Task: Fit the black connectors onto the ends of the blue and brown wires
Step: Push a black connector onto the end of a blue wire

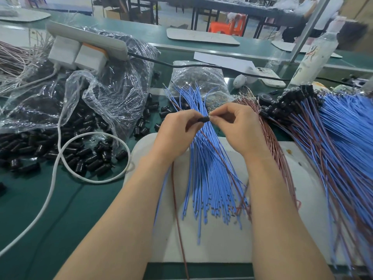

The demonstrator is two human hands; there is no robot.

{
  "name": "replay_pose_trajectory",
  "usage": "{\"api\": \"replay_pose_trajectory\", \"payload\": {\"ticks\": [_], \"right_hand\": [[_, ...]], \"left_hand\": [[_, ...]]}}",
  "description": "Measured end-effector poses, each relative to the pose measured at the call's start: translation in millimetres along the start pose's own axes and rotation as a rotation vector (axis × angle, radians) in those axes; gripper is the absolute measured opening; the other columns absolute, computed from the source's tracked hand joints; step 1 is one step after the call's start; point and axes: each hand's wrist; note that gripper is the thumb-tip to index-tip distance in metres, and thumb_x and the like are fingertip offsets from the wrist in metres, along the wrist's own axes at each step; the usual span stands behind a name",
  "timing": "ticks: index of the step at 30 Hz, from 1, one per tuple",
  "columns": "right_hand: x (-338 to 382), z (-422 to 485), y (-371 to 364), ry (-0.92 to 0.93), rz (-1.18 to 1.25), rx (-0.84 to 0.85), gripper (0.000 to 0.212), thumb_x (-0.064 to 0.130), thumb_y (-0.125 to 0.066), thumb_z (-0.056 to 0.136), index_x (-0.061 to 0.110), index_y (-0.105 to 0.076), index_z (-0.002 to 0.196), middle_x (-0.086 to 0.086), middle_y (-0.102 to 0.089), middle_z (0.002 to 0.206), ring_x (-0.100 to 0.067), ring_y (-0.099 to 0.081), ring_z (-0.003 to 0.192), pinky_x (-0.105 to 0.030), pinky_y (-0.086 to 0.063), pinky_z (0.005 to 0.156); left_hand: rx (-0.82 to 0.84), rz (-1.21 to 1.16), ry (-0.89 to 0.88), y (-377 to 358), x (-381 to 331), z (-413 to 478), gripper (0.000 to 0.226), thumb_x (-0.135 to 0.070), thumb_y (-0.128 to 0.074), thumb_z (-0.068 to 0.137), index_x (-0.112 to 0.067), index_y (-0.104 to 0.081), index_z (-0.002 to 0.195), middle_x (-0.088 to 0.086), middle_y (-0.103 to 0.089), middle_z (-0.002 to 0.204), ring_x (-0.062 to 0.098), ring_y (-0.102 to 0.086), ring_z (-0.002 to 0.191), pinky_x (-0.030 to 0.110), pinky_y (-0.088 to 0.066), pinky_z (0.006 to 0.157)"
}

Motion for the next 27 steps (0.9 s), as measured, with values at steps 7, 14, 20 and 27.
{"api": "replay_pose_trajectory", "payload": {"ticks": [7, 14, 20, 27], "right_hand": [[-8, 2, 7, -0.023, 0.04, 0.095, 0.012, 0.007, -0.071, 0.082, 0.019, -0.071, 0.082, 0.001, -0.07, 0.076, -0.01, -0.066, 0.072, -0.02, -0.052, 0.072], [-10, 2, 5, -0.015, -0.019, 0.108, 0.009, 0.008, -0.071, 0.082, 0.017, -0.072, 0.084, 0.003, -0.07, 0.076, -0.011, -0.067, 0.074, -0.036, -0.055, 0.083], [-8, 2, 0, -0.059, 0.087, 0.071, 0.009, 0.006, -0.069, 0.084, 0.014, -0.071, 0.089, -0.002, -0.071, 0.082, -0.013, -0.067, 0.08, -0.031, -0.055, 0.083], [-2, 1, -7, -0.031, 0.099, -0.017, 0.011, 0.006, -0.064, 0.087, 0.013, -0.068, 0.094, 0.002, -0.069, 0.085, -0.011, -0.066, 0.082, -0.026, -0.054, 0.082]], "left_hand": [[0.086, 0.041, -0.044, 4, -1, 1, 0.015, -0.009, -0.065, 0.086, -0.014, -0.07, 0.099, -0.002, -0.07, 0.084, 0.007, -0.062, 0.073, 0.023, -0.05, 0.073], [0.123, 0.124, -0.037, 5, -1, 1, 0.011, -0.013, -0.065, 0.087, -0.015, -0.07, 0.096, -0.016, -0.056, 0.069, -0.006, -0.049, 0.057, 0.009, -0.034, 0.06], [0.07, 0.088, 0.001, 2, -1, 2, 0.012, -0.013, -0.063, 0.087, -0.018, -0.069, 0.097, -0.018, -0.06, 0.071, -0.005, -0.053, 0.062, 0.014, -0.039, 0.064], [0.015, 0.051, 0.042, -2, -1, 1, 0.015, -0.012, -0.059, 0.09, -0.02, -0.062, 0.102, -0.008, -0.063, 0.077, 0.018, -0.062, 0.074, 0.038, -0.052, 0.077]]}}
Point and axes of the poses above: each hand's wrist, its own z-axis towards the middle knuckle, its own y-axis out of the back of the hand, x = y × z
